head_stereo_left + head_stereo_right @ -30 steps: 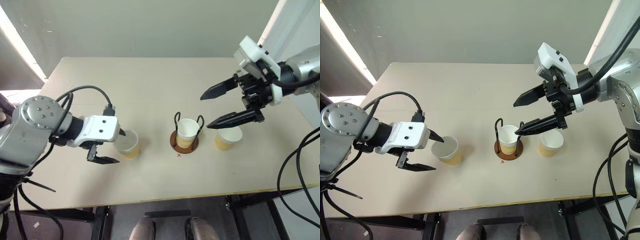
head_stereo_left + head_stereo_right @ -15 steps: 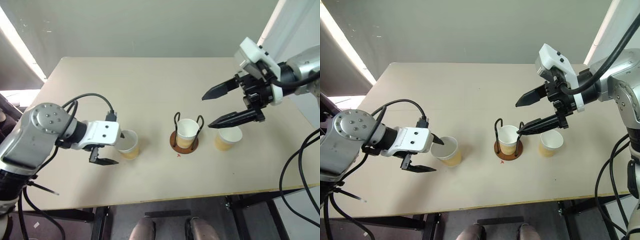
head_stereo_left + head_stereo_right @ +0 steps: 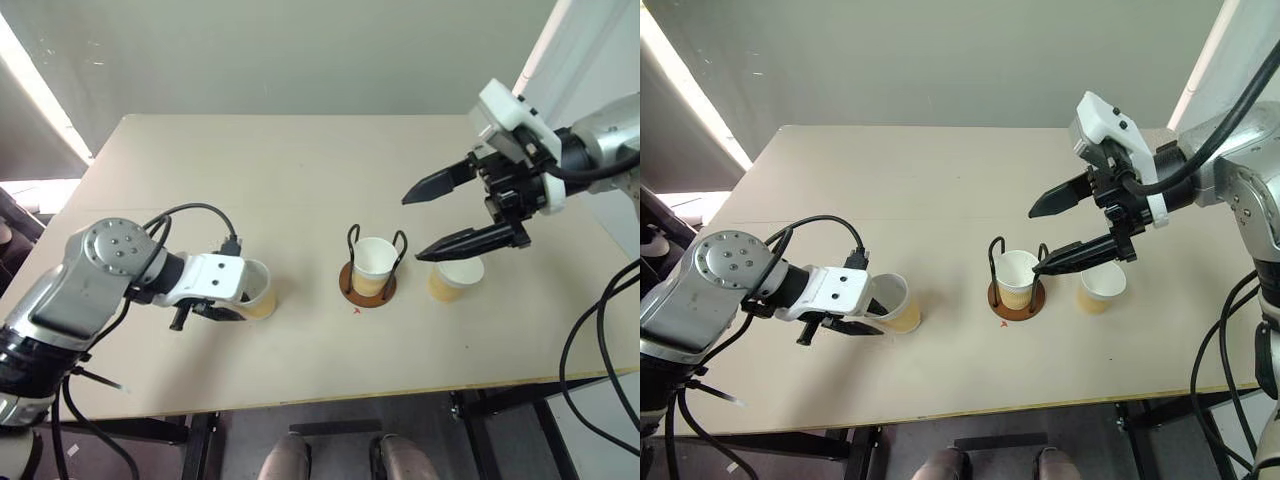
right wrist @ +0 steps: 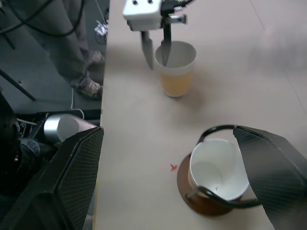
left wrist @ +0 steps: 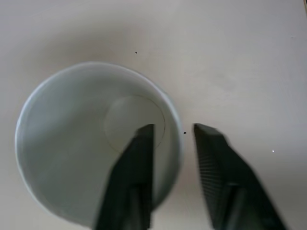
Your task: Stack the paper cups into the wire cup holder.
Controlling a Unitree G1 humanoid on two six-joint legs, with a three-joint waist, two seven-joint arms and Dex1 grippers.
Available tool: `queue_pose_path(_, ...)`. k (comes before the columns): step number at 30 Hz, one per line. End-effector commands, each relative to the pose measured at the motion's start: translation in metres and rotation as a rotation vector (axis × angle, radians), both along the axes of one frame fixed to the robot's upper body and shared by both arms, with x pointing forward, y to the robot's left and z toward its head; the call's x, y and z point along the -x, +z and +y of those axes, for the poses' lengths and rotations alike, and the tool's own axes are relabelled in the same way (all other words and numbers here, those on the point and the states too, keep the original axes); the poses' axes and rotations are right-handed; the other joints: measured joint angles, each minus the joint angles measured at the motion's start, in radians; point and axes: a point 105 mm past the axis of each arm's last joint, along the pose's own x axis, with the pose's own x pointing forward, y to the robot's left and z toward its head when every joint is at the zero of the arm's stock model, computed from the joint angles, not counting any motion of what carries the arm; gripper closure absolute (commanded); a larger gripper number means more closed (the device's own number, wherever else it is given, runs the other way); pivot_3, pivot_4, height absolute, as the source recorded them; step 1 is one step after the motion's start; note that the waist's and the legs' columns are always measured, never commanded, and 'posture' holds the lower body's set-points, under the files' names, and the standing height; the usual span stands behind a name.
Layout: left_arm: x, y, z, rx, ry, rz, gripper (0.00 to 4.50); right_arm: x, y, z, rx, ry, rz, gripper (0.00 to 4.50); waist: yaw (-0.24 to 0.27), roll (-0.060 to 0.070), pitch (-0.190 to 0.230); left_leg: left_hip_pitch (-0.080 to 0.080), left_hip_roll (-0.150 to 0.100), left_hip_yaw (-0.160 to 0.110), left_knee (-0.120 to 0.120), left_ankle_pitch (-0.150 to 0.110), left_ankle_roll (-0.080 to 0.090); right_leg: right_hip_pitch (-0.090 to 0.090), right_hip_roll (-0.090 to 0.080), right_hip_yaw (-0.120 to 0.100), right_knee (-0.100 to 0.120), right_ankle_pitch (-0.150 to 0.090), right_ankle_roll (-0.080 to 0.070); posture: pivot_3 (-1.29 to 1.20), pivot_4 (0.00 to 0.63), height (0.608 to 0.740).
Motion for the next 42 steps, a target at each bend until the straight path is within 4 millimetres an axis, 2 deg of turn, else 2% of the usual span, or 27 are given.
queue_pose_path(1,-0.002,0.006,-0.003,0.021,-0.027,-0.007,4.48,0.005,0.013,-0.002,-0.031,0.035,-0.059,0.0,0.0,0.0,0.0,0.0,0.0,0.0,0.0,0.0,0.0,0.0,0.0,0.0,0.0,0.0,0.001,0.0,0.15,0.74)
queue_pose_path(4,-0.007,0.011,-0.005,0.045,-0.026,-0.008,4.48,0.003,0.013,-0.002,-0.031,0.03,-0.067,0.0,0.0,0.0,0.0,0.0,0.0,0.0,0.0,0.0,0.0,0.0,0.0,0.0,0.0,0.001,0.001,0.0,0.15,0.74)
queue_pose_path(9,-0.012,0.036,-0.015,0.123,-0.032,-0.013,4.48,0.001,0.013,-0.002,-0.035,0.021,-0.07,0.0,0.0,0.0,0.0,0.0,0.0,0.0,0.0,0.0,0.0,0.0,0.0,0.0,0.001,0.001,0.002,0.0,0.15,0.74)
queue_pose_path(15,-0.024,0.09,-0.048,0.279,-0.101,-0.033,4.48,-0.001,0.008,-0.007,-0.029,-0.013,-0.063,0.0,0.004,0.0,0.0,-0.001,0.0,0.0,0.003,0.0,0.0,0.0,0.0,-0.001,0.0,0.002,0.004,0.0,0.15,0.74)
queue_pose_path(21,-0.035,0.128,-0.086,0.348,-0.224,-0.075,4.48,-0.009,-0.001,-0.02,-0.007,-0.1,-0.068,0.0,0.005,0.0,0.0,-0.003,0.0,0.0,0.005,0.0,0.0,0.001,-0.001,0.0,-0.001,0.004,0.007,0.0,0.15,0.74)
queue_pose_path(24,-0.036,0.142,-0.107,0.388,-0.298,-0.079,4.48,-0.013,-0.004,-0.032,0.002,-0.174,-0.073,0.0,0.006,0.0,0.0,-0.005,0.0,0.0,0.006,-0.001,0.001,0.001,-0.001,0.0,-0.004,0.005,0.009,0.0,0.15,0.74)
queue_pose_path(32,-0.038,0.158,-0.14,0.41,-0.429,-0.088,4.48,-0.004,-0.003,-0.041,0.005,-0.225,-0.081,0.0,0.008,0.0,0.0,-0.011,0.001,0.0,0.012,-0.002,0.003,0.0,-0.001,0.001,-0.008,0.008,0.015,0.0,0.15,0.74)
queue_pose_path(42,-0.042,0.139,-0.164,0.371,-0.524,-0.031,4.48,0.004,0.003,-0.048,-0.011,-0.297,-0.107,0.0,0.014,0.0,0.0,-0.011,-0.001,0.001,0.016,-0.004,0.006,0.001,-0.001,0.002,-0.008,0.01,0.02,0.0,0.15,0.74)
